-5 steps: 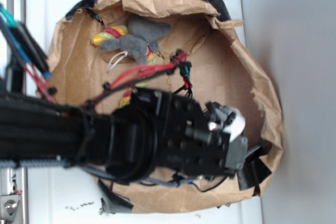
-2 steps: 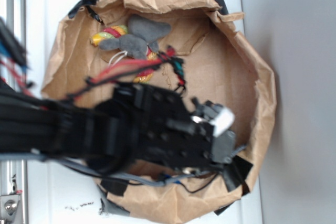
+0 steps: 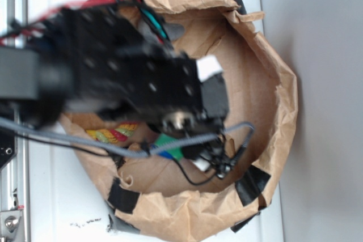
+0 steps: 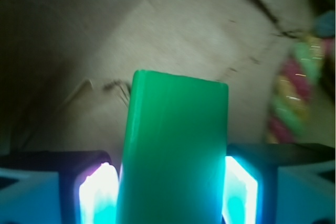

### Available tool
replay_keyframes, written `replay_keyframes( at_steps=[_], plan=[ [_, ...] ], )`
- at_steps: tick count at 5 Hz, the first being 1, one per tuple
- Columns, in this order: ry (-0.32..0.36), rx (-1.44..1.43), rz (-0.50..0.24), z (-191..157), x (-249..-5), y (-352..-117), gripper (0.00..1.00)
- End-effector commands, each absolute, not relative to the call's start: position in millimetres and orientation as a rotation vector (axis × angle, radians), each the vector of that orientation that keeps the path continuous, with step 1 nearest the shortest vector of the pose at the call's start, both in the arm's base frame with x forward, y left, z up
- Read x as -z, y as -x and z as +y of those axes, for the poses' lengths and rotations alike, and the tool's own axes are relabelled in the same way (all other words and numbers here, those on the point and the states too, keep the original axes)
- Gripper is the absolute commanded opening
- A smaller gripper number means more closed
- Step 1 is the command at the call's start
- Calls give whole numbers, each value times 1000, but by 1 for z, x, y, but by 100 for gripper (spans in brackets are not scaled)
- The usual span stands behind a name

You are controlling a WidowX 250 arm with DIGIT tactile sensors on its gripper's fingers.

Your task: Grab the green block.

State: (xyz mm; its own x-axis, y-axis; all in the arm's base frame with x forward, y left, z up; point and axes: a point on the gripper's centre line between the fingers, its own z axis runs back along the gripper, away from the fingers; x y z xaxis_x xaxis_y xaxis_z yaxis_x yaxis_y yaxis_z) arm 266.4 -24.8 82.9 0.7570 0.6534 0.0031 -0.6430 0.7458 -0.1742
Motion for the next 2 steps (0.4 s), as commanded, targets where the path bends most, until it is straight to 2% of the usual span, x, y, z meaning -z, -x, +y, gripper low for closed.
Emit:
replay_keyframes(
  at_steps=[1, 2],
  plan=[
    [80, -697, -205, 14, -137, -271, 0],
    [23, -673, -269, 8, -133, -270, 0]
  ],
)
